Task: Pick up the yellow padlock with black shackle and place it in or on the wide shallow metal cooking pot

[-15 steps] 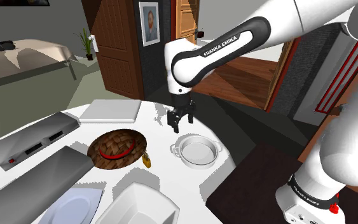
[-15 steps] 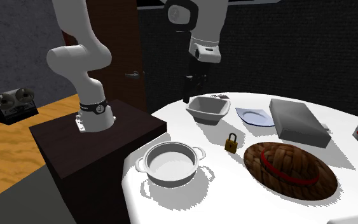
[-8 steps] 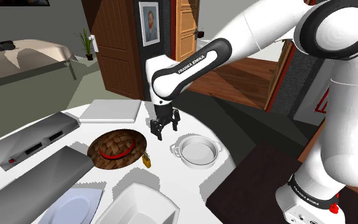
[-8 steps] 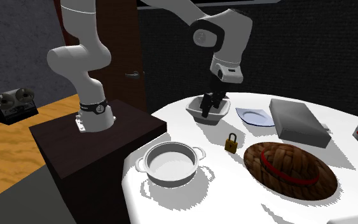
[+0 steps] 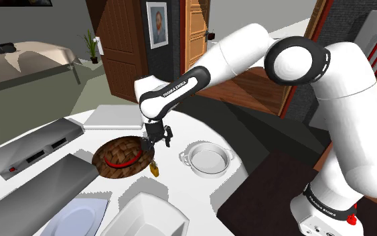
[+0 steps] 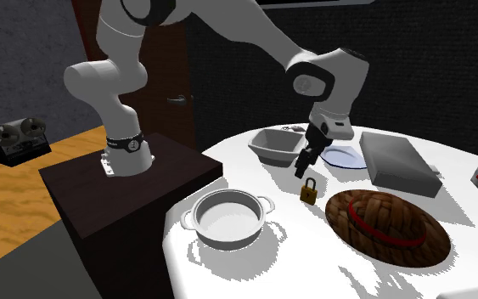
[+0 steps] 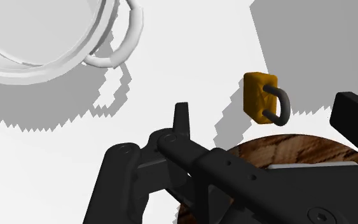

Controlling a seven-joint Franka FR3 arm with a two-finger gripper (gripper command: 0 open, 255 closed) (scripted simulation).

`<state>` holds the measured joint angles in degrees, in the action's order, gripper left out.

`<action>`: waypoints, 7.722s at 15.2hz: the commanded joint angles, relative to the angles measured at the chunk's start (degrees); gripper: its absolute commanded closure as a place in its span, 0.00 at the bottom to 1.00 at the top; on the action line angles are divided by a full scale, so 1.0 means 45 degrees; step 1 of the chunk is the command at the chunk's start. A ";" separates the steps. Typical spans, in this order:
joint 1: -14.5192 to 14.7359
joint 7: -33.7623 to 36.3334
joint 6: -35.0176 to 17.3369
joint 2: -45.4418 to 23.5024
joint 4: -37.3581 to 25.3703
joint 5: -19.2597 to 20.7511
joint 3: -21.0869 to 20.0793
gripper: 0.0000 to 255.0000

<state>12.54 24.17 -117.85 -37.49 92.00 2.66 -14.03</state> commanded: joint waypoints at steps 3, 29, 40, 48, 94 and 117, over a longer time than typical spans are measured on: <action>0.0611 0.0389 0.0705 -0.2392 -0.3048 0.0249 0.0210 0.00; 0.0964 0.0537 0.0210 -0.4125 -0.4275 0.0388 0.0369 1.00; 0.0870 0.0589 0.1006 -0.3075 -0.4025 0.0280 0.0250 1.00; 0.0808 0.0627 0.1834 -0.2290 -0.4075 0.0182 0.0156 1.00; -0.1135 0.0902 -0.6292 0.3739 0.7897 0.0966 0.0892 1.00; -0.2615 -0.1386 -0.6518 0.6396 1.0691 0.0188 0.1165 1.00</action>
<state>1.44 18.49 -150.62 -8.32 138.97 3.23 -9.49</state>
